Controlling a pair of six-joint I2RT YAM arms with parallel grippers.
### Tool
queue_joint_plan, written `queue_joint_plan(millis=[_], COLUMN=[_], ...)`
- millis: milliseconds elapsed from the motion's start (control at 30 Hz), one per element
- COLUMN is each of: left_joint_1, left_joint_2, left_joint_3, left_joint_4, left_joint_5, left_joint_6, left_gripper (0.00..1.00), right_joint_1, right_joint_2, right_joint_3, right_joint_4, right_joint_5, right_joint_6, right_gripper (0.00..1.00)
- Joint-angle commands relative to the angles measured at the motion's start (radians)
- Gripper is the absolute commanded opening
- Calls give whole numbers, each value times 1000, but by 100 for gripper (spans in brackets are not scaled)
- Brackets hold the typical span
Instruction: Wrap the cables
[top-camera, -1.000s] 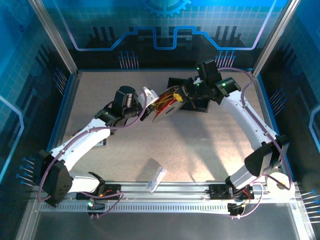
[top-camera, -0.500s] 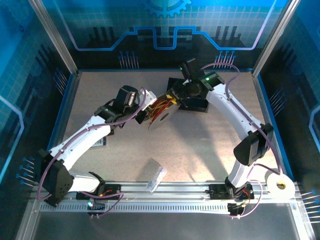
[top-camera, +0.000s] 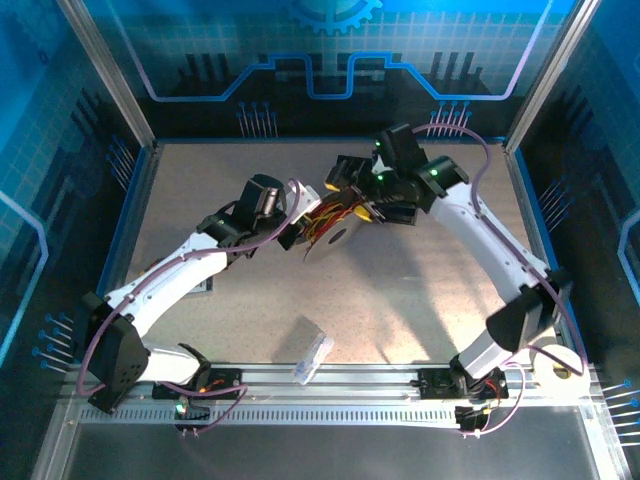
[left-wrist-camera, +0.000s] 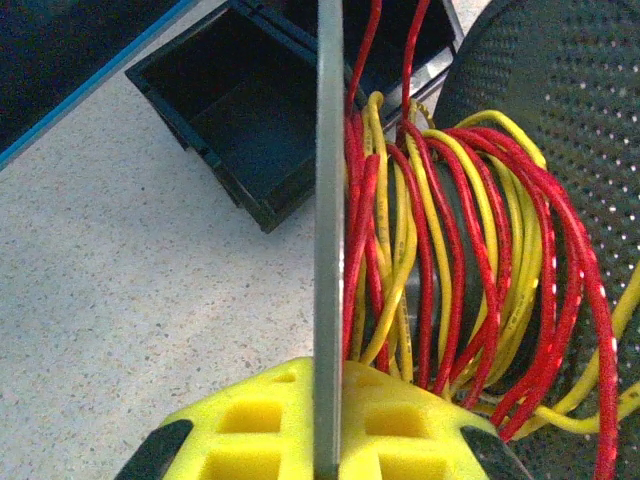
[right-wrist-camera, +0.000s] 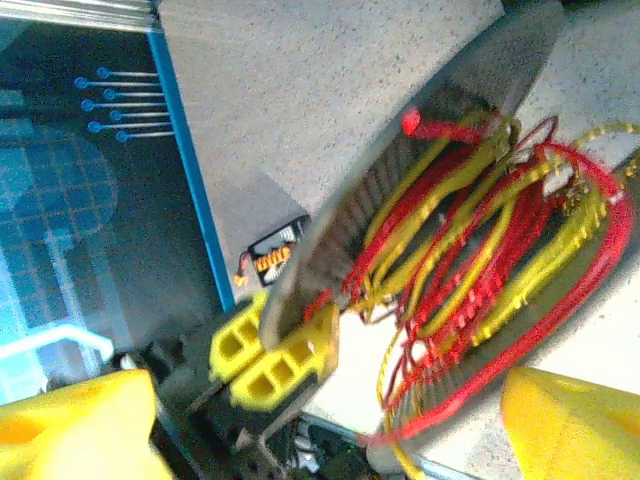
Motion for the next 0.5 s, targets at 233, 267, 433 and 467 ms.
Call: queue_joint_plan(millis=[233,267,433,467], left_joint_1=[33,33,34,33], left_joint_2=[-27,-30,-49,-49], left_joint_3=[11,8,-6,-7], left_joint_4=[177,177,171,170], left_joint_5=[92,97,122,130], left_joint_6=[-69,-67,-62,-64], left_gripper=[0,0,0,0], right_joint_1=[-14,-14,-36,-56], right_joint_2=[-180,-195,-332,-340], right_joint_3=[-203,-206,-306,-310], right_joint_4=[98,95,205,207], right_joint_5=[-63,-42,71,75], right_joint_6=[-289,-343,-676,-696], right_gripper=[100,98,91,92])
